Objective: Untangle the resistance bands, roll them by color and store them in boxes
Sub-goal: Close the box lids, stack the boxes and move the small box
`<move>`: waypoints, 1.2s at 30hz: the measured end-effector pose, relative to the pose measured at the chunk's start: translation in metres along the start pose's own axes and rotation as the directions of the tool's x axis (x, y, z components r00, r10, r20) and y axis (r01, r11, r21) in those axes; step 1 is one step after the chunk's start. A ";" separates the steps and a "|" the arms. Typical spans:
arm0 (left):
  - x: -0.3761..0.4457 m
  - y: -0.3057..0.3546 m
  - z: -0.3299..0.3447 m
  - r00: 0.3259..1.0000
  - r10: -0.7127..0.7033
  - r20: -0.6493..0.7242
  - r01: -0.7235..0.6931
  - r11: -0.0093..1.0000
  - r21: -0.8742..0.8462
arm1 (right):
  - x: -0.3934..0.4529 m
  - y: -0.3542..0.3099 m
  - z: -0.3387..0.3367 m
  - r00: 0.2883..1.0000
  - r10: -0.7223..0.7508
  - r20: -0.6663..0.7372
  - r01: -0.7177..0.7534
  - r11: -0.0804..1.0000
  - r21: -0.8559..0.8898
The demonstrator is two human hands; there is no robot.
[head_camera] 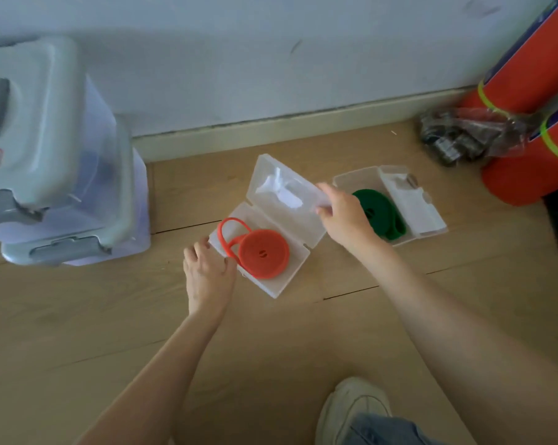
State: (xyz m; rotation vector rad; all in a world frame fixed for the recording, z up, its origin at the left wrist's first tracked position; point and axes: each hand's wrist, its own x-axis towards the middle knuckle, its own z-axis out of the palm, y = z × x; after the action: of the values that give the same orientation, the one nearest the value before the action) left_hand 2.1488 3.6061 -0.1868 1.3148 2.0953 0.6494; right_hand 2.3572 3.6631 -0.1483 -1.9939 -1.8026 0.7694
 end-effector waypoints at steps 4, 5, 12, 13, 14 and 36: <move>0.017 -0.001 -0.003 0.951 0.286 0.114 -0.307 0.913 0.268 | 0.016 -0.016 0.006 0.997 -0.043 -0.056 0.037 0.993 -0.108; 0.018 0.000 -0.001 0.934 0.327 0.145 -0.356 0.884 0.302 | 0.017 -0.018 0.006 0.997 -0.040 -0.067 0.029 0.988 -0.151; 0.041 0.011 0.005 0.923 0.332 0.193 -0.381 0.854 0.355 | 0.003 -0.026 0.014 0.987 -0.139 -0.077 0.110 0.947 -0.301; 0.043 0.008 0.005 0.909 0.360 0.209 -0.416 0.802 0.428 | 0.000 -0.027 0.016 0.987 -0.141 -0.074 0.112 0.946 -0.305; 0.044 0.006 0.004 0.899 0.378 0.220 -0.437 0.758 0.484 | -0.003 -0.029 0.017 0.987 -0.141 -0.072 0.111 0.942 -0.315; 0.050 0.000 -0.034 0.996 0.092 0.016 -0.092 0.996 -0.009 | -0.039 -0.049 0.030 0.965 -0.193 0.180 0.226 0.956 -0.186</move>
State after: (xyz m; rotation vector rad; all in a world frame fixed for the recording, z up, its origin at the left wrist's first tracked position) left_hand 2.1078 3.6481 -0.1725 1.4144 2.0262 0.6824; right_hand 2.2977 3.6281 -0.1371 -1.8625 -2.2274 0.7190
